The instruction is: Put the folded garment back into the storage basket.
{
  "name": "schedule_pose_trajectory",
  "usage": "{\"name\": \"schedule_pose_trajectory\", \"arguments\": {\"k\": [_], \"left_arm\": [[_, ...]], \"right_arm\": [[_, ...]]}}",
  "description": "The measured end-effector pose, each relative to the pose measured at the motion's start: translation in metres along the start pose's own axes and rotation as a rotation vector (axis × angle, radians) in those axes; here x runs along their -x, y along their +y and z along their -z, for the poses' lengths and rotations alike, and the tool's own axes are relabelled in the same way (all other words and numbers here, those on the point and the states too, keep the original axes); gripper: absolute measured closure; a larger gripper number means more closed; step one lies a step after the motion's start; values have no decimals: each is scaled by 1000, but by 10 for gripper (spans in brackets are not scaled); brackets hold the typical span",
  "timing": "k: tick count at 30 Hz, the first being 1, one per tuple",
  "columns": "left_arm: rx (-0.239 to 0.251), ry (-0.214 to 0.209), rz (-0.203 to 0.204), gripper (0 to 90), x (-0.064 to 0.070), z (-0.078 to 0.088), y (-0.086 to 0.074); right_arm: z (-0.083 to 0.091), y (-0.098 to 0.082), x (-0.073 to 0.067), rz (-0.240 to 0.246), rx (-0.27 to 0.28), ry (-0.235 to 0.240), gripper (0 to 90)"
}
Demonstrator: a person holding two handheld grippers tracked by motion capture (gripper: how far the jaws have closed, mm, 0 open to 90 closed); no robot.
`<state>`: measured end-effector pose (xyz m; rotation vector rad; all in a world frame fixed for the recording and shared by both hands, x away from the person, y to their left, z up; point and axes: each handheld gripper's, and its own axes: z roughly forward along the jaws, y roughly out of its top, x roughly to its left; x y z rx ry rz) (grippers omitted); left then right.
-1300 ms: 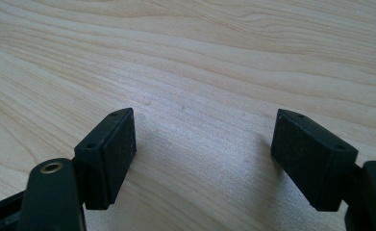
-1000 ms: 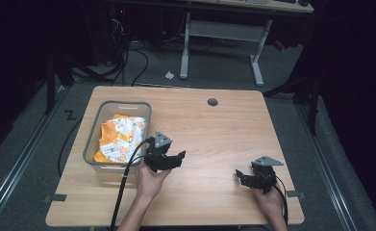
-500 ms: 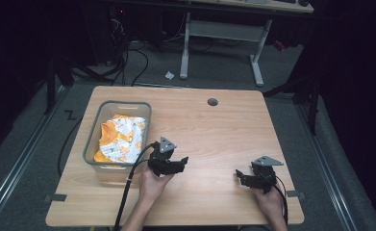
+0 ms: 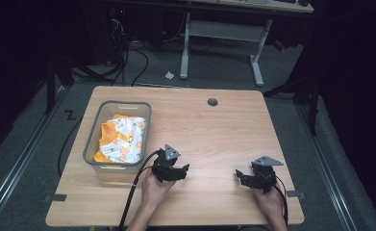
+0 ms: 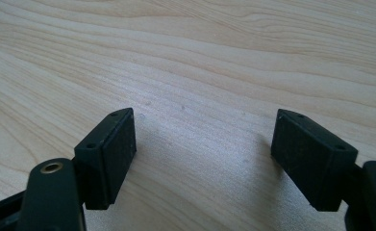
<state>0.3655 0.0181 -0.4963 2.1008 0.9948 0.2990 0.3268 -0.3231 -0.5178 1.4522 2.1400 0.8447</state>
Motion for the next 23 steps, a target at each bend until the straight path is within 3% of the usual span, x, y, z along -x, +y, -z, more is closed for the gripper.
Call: {"name": "schedule_pose_trajectory", "arguments": {"k": [8, 12, 13, 23], "left_arm": [[-17, 36, 0, 353, 0, -11, -11], [-30, 73, -34, 352, 2, -19, -18], [-11, 65, -28, 339, 1, -20, -20], [-14, 81, -13, 310, 2, -18, -22]], "right_arm": [[0, 0, 0, -1, -1, 0, 242], [0, 0, 0, -1, -1, 0, 242], [0, 0, 0, -1, -1, 0, 242], [0, 0, 0, 1, 0, 0, 242]]}}
